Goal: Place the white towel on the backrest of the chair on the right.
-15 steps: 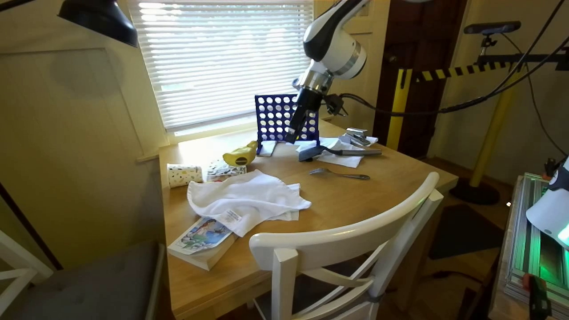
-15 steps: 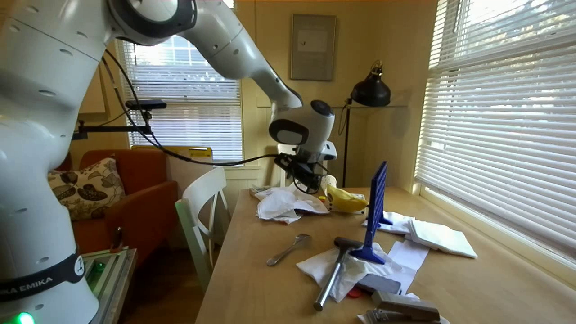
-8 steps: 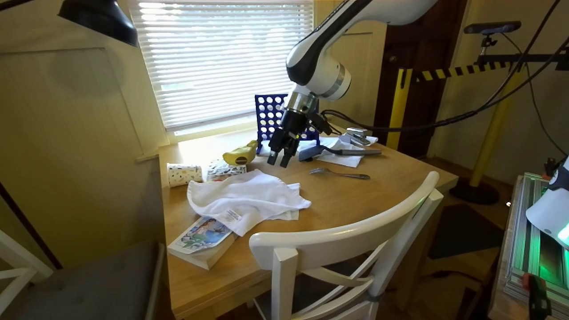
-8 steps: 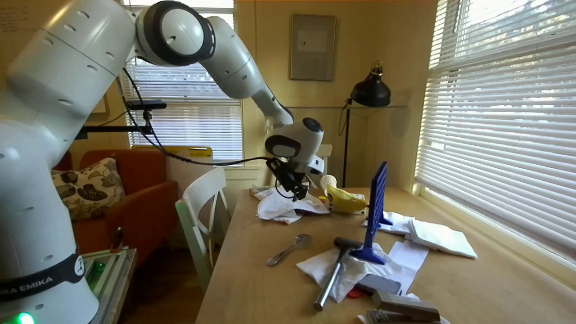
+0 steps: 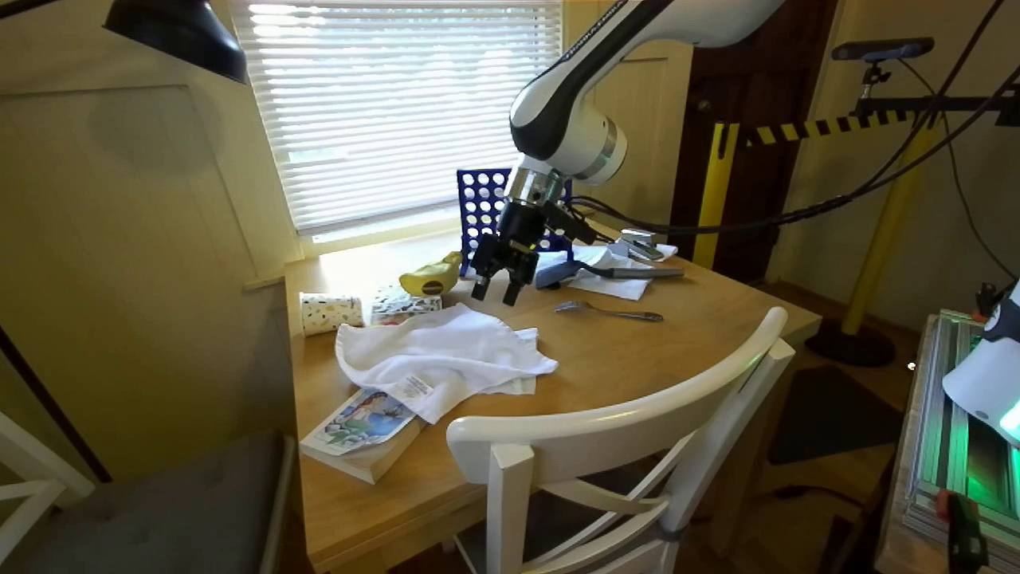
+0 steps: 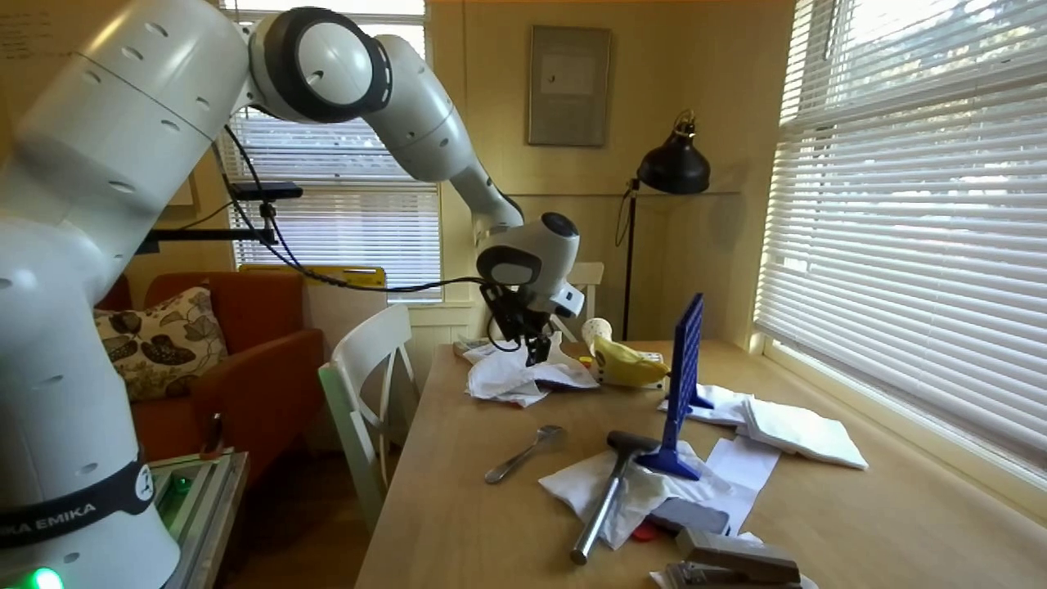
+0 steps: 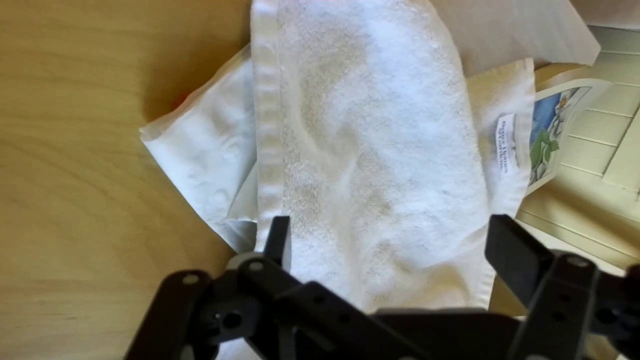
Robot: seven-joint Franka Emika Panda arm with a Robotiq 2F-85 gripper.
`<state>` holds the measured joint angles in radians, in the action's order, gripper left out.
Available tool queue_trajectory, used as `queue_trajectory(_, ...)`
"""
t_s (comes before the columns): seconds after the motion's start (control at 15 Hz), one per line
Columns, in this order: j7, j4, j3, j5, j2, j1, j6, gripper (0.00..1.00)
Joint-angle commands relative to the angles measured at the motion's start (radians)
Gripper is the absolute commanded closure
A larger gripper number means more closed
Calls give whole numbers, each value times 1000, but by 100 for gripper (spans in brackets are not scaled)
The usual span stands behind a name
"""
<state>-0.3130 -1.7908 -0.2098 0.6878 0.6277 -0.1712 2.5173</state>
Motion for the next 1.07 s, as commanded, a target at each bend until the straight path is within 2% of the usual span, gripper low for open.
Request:
queue_trajectory(0.0,-9,27,-38,-53,27,42,-18,0)
queue_trajectory(0.4,-13,48,-53,-150,68,74,-16,0)
queue_trajectory(0.87,-7,94,-89,-150,134,105,50,0)
queue_trajectory(0.93,-9,102,-93,-151,142,109,52,2)
queue_trajectory(1.0,-7,108,-96,-153,149,112,54,27)
